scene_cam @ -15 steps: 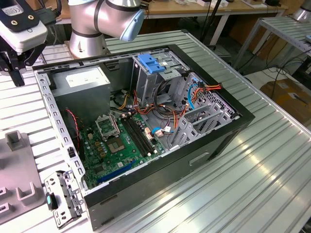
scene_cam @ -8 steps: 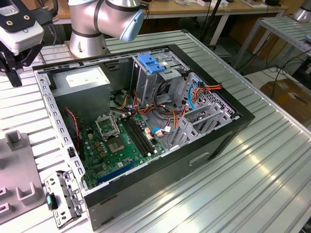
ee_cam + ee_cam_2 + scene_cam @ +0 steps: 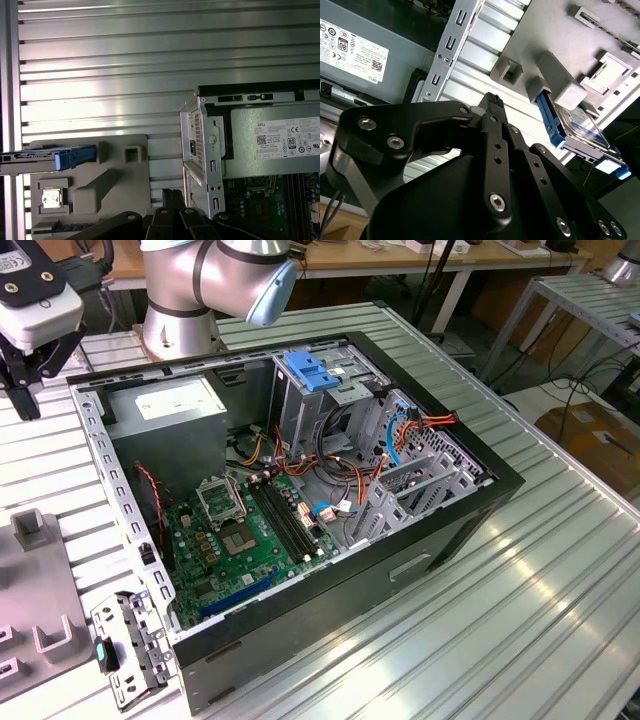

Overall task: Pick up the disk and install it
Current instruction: 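Reach for the disk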

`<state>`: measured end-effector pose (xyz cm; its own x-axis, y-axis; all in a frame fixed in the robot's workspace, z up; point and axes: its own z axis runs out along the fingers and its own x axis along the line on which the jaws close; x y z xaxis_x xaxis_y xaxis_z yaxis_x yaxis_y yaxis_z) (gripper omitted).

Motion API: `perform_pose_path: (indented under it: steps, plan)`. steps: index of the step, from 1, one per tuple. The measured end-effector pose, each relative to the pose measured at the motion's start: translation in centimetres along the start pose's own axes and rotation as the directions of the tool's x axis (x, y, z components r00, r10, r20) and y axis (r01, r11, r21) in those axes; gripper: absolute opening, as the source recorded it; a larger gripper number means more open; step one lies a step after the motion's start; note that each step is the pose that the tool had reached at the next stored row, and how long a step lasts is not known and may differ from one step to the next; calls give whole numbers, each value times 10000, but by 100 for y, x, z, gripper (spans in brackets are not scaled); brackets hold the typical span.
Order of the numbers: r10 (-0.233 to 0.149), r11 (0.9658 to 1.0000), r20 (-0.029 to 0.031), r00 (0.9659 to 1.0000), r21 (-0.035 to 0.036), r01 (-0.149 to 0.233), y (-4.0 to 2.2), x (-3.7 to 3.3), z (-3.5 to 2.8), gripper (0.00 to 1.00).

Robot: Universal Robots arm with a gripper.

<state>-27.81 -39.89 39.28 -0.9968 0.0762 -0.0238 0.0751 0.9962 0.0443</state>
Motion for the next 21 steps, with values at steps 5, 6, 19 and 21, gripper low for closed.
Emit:
perform_pose_path:
  steps: [5,6,19,21]
  plan:
    - [0,10000,0,10000,0,0,-2,25,-1,11]
    - [-1,10000,0,10000,0,1,-2,31,-1,11]
    - [0,10000,-1,10000,0,0,-5,71,-2,11]
    - [0,10000,0,10000,0,0,-5,71,-2,11]
